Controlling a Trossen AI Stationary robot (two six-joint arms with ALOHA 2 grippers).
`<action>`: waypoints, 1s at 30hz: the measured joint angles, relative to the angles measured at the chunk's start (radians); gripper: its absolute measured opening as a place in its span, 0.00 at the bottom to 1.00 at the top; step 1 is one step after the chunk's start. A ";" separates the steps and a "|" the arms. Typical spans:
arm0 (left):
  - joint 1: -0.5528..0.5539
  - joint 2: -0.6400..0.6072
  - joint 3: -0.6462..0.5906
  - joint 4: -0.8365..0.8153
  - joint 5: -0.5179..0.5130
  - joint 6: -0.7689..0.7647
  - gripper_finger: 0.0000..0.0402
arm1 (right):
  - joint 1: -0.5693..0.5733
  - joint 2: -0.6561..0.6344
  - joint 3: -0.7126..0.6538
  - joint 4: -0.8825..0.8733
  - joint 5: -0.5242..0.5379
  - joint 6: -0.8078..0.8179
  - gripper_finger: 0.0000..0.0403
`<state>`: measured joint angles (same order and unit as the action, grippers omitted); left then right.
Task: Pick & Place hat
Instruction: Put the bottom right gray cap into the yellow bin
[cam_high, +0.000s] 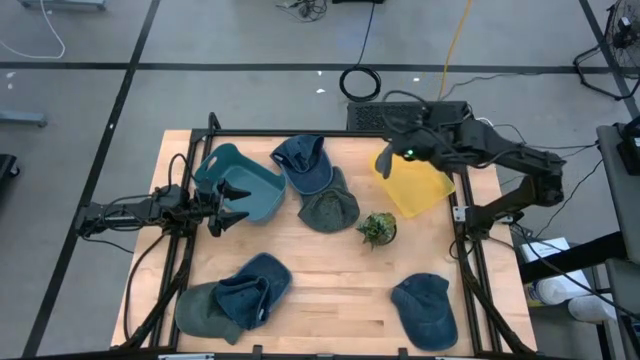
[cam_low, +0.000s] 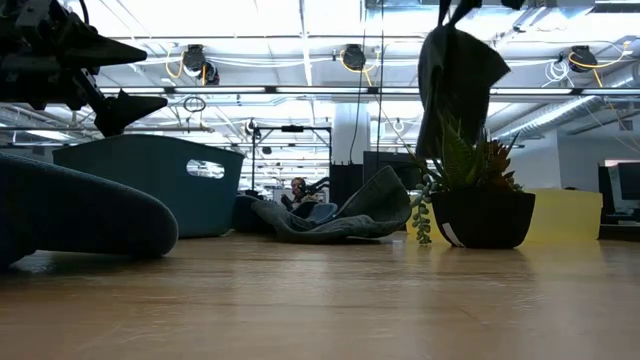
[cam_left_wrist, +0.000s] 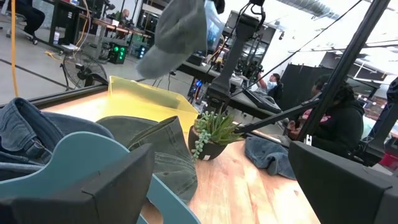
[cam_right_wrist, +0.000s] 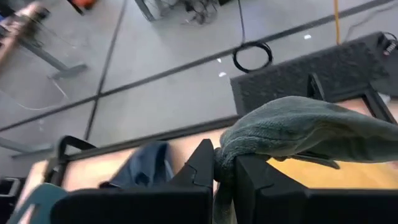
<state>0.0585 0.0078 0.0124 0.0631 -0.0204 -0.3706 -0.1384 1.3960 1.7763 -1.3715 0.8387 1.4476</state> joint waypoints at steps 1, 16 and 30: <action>0.000 0.000 0.000 0.000 0.000 0.000 0.94 | -0.003 -0.001 -0.018 0.006 0.000 0.003 0.03; 0.000 0.000 0.000 0.000 0.000 0.000 0.94 | -0.078 -0.059 -0.269 0.116 -0.053 -0.019 0.03; 0.000 0.000 0.000 0.000 0.000 0.000 0.94 | -0.100 -0.144 -0.572 0.347 -0.059 0.006 0.03</action>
<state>0.0582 0.0082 0.0124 0.0631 -0.0204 -0.3708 -0.2384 1.2521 1.2041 -1.0241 0.7796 1.4536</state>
